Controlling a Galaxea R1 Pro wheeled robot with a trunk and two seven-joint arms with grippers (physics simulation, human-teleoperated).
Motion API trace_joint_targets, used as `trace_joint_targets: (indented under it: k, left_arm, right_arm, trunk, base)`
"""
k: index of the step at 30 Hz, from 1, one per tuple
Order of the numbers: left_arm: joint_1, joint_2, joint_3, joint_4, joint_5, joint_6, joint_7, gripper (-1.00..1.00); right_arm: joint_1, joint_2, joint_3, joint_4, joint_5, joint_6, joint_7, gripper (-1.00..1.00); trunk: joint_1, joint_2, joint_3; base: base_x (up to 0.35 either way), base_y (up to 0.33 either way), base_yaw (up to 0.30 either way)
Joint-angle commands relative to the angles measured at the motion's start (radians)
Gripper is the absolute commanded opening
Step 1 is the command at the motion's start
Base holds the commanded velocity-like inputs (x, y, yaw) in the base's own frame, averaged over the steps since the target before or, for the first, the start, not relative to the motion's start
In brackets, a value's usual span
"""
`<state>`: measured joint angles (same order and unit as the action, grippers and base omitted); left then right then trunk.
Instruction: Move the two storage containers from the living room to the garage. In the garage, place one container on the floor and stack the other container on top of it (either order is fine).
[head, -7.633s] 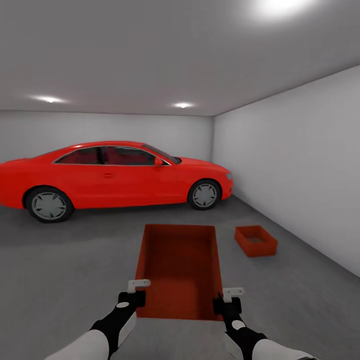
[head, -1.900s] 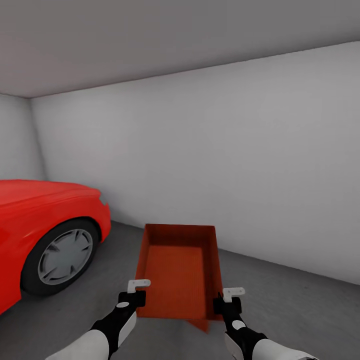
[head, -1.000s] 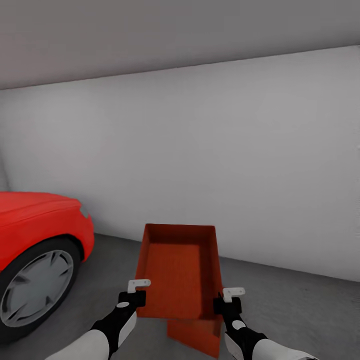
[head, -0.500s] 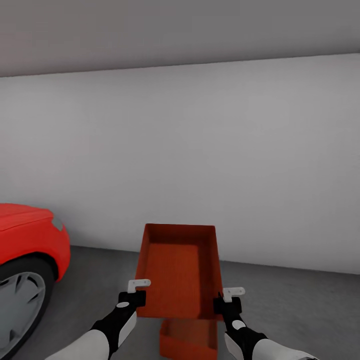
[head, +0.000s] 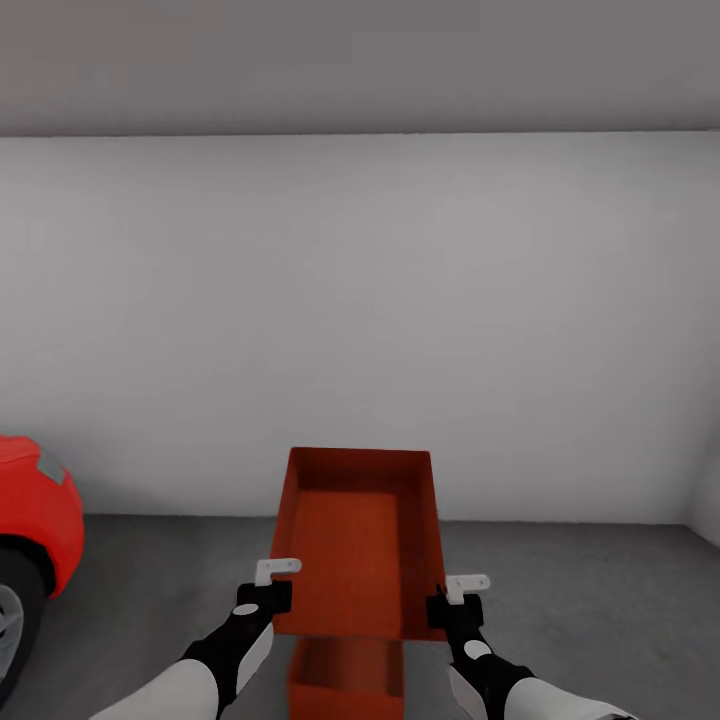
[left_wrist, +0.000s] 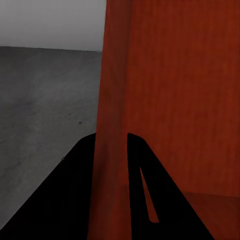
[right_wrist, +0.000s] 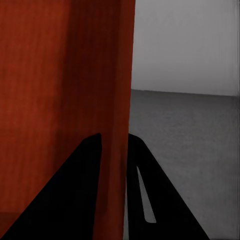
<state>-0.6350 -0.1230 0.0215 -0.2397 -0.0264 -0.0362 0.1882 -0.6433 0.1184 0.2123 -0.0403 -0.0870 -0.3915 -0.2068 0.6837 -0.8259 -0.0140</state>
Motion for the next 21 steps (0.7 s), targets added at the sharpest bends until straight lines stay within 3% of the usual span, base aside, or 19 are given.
trace_joint_targets:
  k: [1, 8, 21]
  left_arm:
    - [-0.001, -0.001, 0.017, 0.0, -0.001, -0.002, 0.007, -1.0]
    - [-0.001, -0.001, 0.017, 0.0, -0.001, -0.002, 0.007, -1.0]
    - [-0.001, -0.001, 0.017, 0.002, -0.001, -0.002, 0.007, -1.0]
  right_arm:
    - [-0.001, 0.0, -0.005, 0.002, -0.025, -0.007, -0.005, -1.0]
    - [-0.001, 0.0, -0.005, 0.002, -0.025, -0.007, -0.005, -1.0]
    - [-0.001, 0.0, -0.005, 0.002, -0.025, -0.007, -0.005, -1.0]
  trunk:
    - [0.0, -0.001, -0.001]
    - [0.0, -0.001, 0.004]
    - [0.0, -0.001, 0.004]
  base:
    - [0.0, 0.0, -0.26]
    - [0.022, 0.017, -0.235]
    - [0.184, 0.233, -0.016]
